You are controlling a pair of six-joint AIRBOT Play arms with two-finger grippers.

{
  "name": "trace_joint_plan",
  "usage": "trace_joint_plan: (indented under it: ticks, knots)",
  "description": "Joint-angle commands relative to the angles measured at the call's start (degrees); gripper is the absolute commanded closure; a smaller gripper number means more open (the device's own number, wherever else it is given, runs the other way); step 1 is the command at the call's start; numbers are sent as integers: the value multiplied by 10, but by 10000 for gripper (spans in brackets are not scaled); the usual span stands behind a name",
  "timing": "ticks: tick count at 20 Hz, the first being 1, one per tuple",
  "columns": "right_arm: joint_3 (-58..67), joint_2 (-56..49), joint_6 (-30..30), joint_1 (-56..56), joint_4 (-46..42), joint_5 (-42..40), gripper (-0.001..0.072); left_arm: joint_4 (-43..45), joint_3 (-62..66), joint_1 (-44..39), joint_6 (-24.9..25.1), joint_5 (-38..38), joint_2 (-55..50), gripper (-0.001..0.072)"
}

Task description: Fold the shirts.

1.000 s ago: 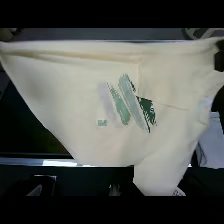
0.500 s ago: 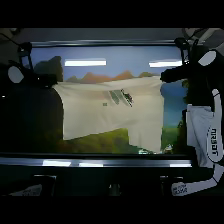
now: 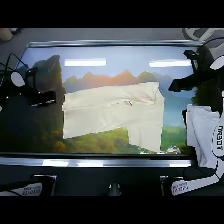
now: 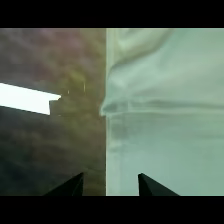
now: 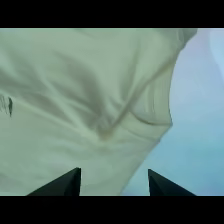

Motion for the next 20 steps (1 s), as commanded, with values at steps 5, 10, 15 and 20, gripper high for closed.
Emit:
trace_joint_plan:
  ticks: [5,10,15,20]
  knots:
    - [-84,5,-34,-81,-52,144,333,-134,-340,51,103,49,114,165]
    - [-95,5,-46,-65,-33,138,333,-210,-393,50,120,143,108,172]
    - [-95,5,-47,-64,-38,138,333,-229,-394,50,120,152,89,204]
    - [-161,5,-52,-64,-15,136,181,-266,-393,50,120,174,83,650]
